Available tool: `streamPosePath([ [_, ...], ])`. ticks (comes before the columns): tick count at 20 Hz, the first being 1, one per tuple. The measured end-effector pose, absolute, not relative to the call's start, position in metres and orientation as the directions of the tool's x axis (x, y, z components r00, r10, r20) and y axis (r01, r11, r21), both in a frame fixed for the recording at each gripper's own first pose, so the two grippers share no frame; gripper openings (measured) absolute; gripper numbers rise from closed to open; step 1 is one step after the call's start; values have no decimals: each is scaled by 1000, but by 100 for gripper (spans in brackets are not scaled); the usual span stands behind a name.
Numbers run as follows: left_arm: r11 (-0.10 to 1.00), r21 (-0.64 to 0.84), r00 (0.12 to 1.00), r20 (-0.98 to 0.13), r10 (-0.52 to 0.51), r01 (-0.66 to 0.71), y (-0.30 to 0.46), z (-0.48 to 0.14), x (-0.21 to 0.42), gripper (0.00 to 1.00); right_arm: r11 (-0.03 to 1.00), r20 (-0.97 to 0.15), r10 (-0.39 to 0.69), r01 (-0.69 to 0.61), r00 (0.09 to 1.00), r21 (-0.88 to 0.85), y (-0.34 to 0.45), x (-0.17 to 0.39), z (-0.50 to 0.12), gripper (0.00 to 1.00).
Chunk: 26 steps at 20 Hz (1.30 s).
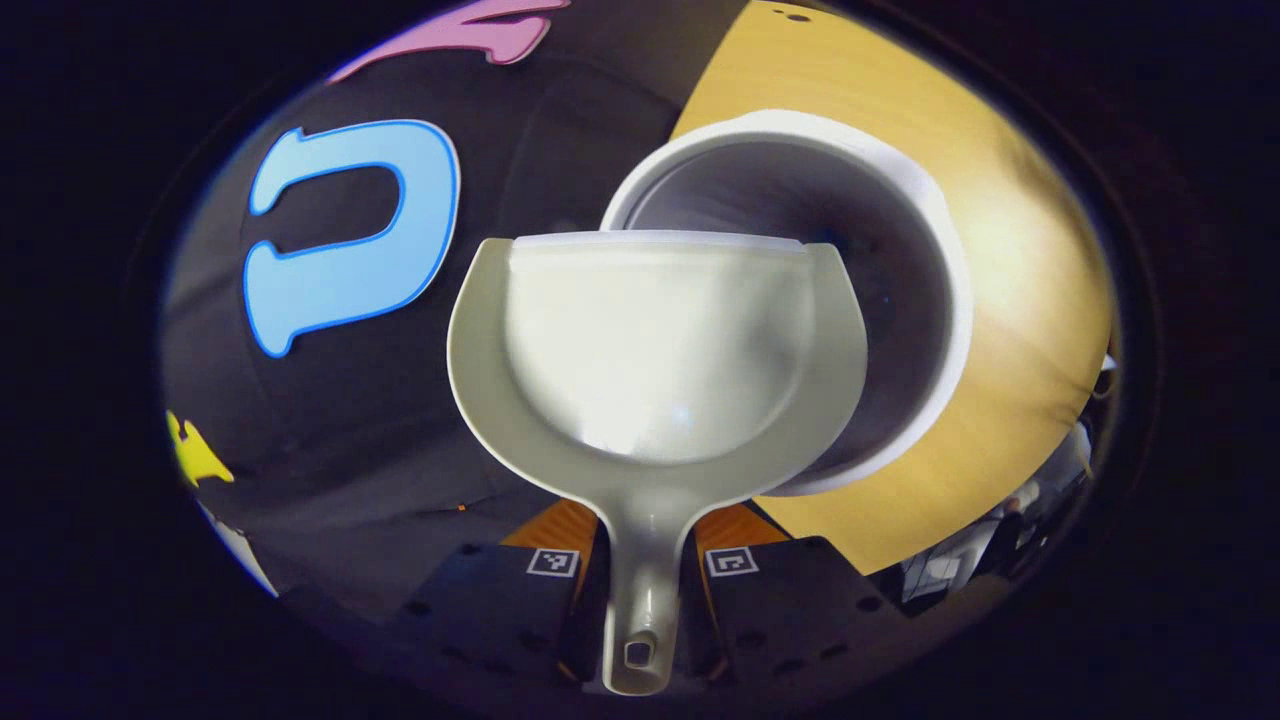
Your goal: Pick up the small broom and dustpan from the desktop, sweep the trash into the dustpan with the broom, and then empty the trash into the garbage bin.
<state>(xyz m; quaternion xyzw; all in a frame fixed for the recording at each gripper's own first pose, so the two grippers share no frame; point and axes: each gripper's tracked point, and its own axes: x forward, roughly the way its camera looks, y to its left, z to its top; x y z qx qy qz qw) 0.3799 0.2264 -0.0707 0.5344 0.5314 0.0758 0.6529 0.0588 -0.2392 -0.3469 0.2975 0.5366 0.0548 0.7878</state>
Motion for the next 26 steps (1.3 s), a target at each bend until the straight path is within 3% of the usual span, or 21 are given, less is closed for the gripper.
streamPosePath([
  [5, 540, 803, 565, -576, 591, 254, 223, -82, 389, 28, 837, -821, 405, 197, 403, 510, -236, 70, -347, 29],
  [9, 695, 716, 705, -526, 475, 66, 200, -96, 406, 29, 843, -822, 405, 184, 400, 505, -233, 85, -346, 29],
  [14, 874, 468, 805, -565, 180, 132, 101, -148, 406, 29, 854, -837, 402, 178, 371, 489, -230, 96, -354, 29],
  [18, 959, 125, 722, -684, -103, 255, -10, -229, 379, 30, 862, -857, 377, 206, 353, 464, -236, 100, -369, 29],
  [20, 960, 3, 661, -726, -190, 279, -50, -273, 370, 29, 863, -863, 368, 219, 346, 455, -237, 100, -379, 29],
  [24, 971, -63, 543, -819, -183, 232, -70, -366, 356, 30, 888, -900, 331, 228, 285, 399, -244, 92, -419, 29],
  [26, 984, -53, 482, -866, -131, 171, -64, -403, 353, 29, 893, -911, 329, 231, 250, 386, -241, 89, -437, 29],
])
